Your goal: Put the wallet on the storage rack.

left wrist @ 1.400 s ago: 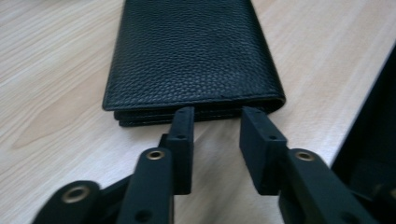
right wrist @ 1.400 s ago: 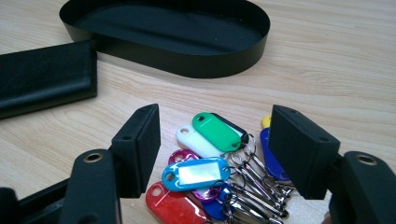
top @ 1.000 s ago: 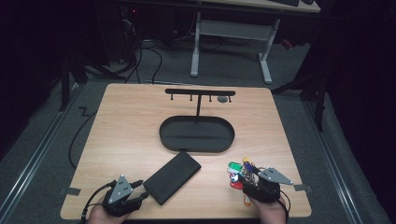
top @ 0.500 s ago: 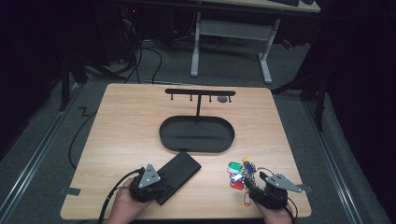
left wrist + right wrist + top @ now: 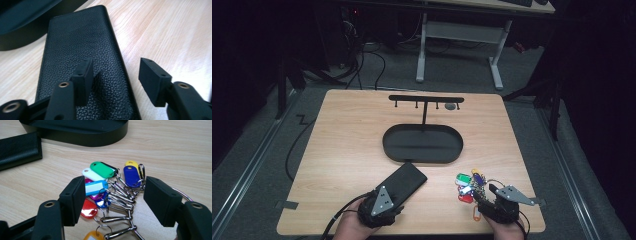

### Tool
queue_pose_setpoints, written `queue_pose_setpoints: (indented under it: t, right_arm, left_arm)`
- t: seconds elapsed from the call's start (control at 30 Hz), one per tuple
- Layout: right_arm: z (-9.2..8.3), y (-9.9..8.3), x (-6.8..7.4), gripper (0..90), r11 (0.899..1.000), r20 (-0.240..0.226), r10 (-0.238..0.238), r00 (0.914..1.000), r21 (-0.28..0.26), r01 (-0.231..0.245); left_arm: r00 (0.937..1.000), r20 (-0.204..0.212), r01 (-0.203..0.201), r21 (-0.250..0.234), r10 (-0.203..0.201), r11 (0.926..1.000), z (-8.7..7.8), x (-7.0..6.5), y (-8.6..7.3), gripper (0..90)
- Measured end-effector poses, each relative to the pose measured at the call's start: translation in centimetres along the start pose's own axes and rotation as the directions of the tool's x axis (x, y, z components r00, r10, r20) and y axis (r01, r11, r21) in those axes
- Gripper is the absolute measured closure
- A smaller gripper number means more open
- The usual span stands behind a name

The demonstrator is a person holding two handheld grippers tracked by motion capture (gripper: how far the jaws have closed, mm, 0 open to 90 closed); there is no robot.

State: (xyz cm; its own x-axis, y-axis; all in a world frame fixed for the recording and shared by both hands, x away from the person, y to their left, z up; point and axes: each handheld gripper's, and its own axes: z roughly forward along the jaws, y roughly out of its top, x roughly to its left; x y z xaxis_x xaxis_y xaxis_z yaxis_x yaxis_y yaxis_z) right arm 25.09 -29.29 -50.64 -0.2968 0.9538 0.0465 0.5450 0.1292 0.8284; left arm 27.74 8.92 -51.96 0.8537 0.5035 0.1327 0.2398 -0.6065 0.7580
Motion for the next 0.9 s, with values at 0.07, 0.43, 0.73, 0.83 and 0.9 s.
queue_pose_setpoints:
  t: [0.07,0.43,0.73,0.83,0.9]
  right_arm:
    - [0.1,0.1,0.0,34.4,1.0,-0.002,-0.002,1.0,0.0,0.002]
    - [1.7,1.2,1.0,34.2,0.999,-0.038,-0.037,0.9986,0.01,0.038]
    - [2.6,1.5,1.3,34.2,0.998,-0.066,-0.051,0.9965,0.024,0.053]
    - [2.7,1.5,1.2,34.4,0.998,-0.074,-0.046,0.9962,0.027,0.048]
    - [2.7,1.5,1.2,34.5,0.999,-0.076,-0.044,0.9962,0.028,0.046]
  left_arm:
    - [0.9996,-0.023,-0.018,0.01,0.018,0.9998,0.2,-0.3,0.0,42.9]
    - [0.9768,-0.164,-0.127,0.075,0.138,0.989,0.1,-1.7,-0.8,39.2]
    - [0.9755,-0.165,-0.14,0.044,0.145,0.9892,0.1,-1.9,-1.2,50.0]
    - [0.9744,-0.16,-0.15,0.057,0.158,0.987,0.0,-1.9,-1.0,56.1]
    - [0.9744,-0.159,-0.151,0.059,0.159,0.9867,-0.2,-1.8,-0.9,57.8]
